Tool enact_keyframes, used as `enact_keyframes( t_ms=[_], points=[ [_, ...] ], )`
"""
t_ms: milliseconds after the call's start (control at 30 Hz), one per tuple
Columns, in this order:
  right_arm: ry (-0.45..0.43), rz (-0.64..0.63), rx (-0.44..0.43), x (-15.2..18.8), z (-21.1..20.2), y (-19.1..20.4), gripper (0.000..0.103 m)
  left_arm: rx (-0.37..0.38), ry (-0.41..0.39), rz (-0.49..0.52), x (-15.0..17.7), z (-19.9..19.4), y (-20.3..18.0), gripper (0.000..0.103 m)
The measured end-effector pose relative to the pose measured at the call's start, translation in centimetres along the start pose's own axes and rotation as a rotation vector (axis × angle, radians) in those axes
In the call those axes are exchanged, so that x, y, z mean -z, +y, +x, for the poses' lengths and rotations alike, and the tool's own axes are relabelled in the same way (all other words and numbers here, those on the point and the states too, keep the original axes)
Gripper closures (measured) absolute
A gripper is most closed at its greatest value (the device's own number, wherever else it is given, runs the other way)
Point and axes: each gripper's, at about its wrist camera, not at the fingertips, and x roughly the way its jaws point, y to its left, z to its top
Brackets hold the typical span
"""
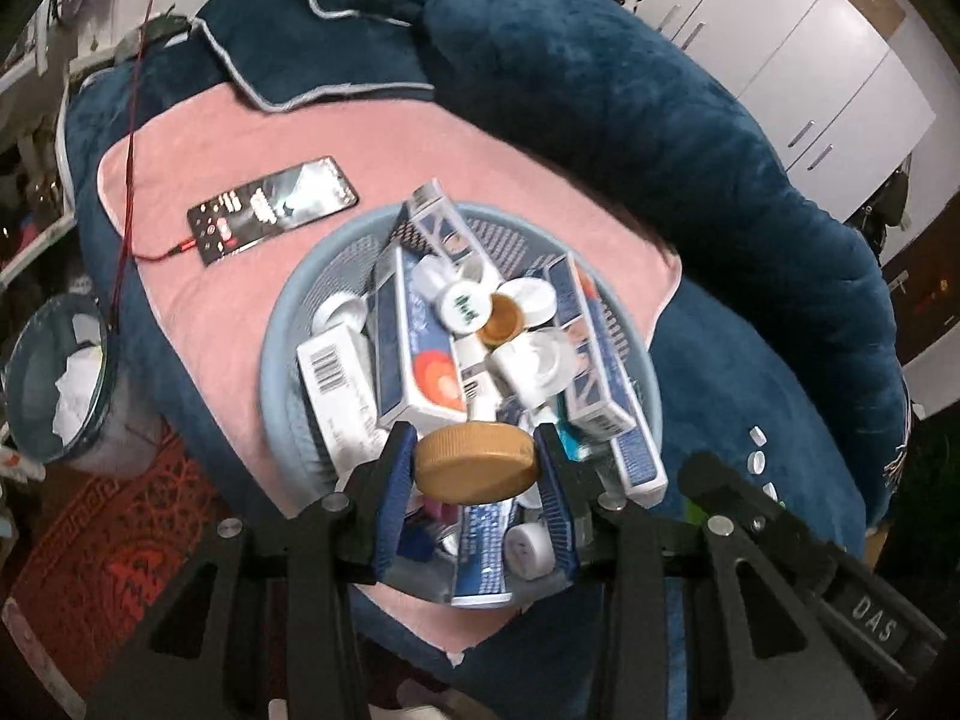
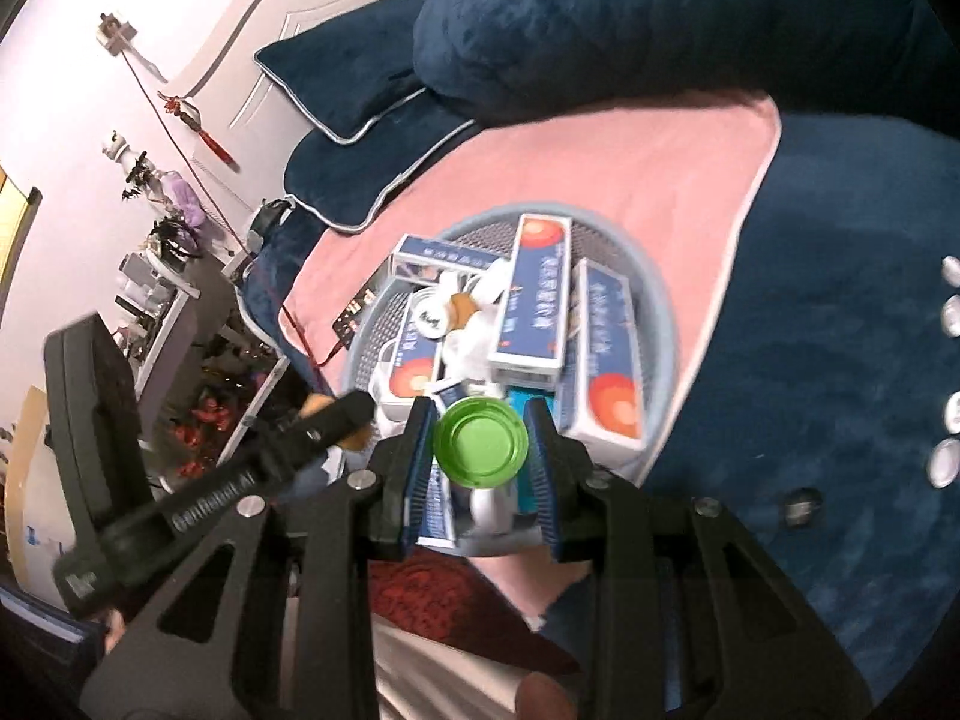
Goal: Organize objects
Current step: 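Carry the green and tan caps over the basket and open both tools, then move both tools back over the remaining caps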
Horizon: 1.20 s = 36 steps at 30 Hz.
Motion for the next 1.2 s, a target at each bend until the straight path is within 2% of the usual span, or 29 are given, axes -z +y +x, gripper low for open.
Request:
enact_keyframes(
  t_ms=[67,100,167,233,267,300,333,367,733,1033,1200],
  points=[
    [0.015,0.019,-0.009,0.0,0.6,0.0,0.070,0.000,0.012,-0.004,0.0,0.2,0.4,0.059],
    [0.023,0.025,-0.012,-0.1,0.9,0.0,0.070,-0.008,0.020,-0.007,0.0,0.4,0.6,0.054],
    [0.033,0.030,-0.017,-0.4,1.3,-0.1,0.066,-0.018,0.012,-0.011,0.0,0.3,0.6,0.012],
    [0.012,0.033,-0.013,-0.5,0.7,-0.3,0.043,-0.036,-0.013,-0.012,0.0,-0.2,0.6,0.001],
    [0.002,0.033,-0.019,-0.4,0.4,-0.3,0.035,-0.057,-0.021,-0.014,0.0,-0.4,0.7,0.001],
    [-0.010,0.033,-0.021,-0.3,-0.1,-0.4,0.019,-0.076,-0.022,-0.015,0.0,-0.4,0.7,0.001],
    [-0.021,0.031,-0.013,-0.3,-0.5,-0.4,0.007,-0.080,-0.018,-0.018,0.0,-0.3,0.8,0.001],
    [-0.033,0.025,0.001,-0.1,-1.0,-0.6,0.005,-0.082,-0.014,-0.020,0.0,-0.2,0.9,0.001],
    [-0.057,0.020,0.120,1.0,-4.1,-3.0,0.000,-0.150,-0.025,0.106,0.9,-0.8,-2.5,0.001],
    [-0.075,0.064,0.191,2.1,-7.6,-7.7,0.000,-0.128,-0.016,0.247,2.4,0.1,-8.3,0.001],
    [-0.076,0.079,0.248,2.7,-9.9,-10.9,0.000,-0.104,0.019,0.326,4.0,2.0,-12.1,0.001]
  ],
)
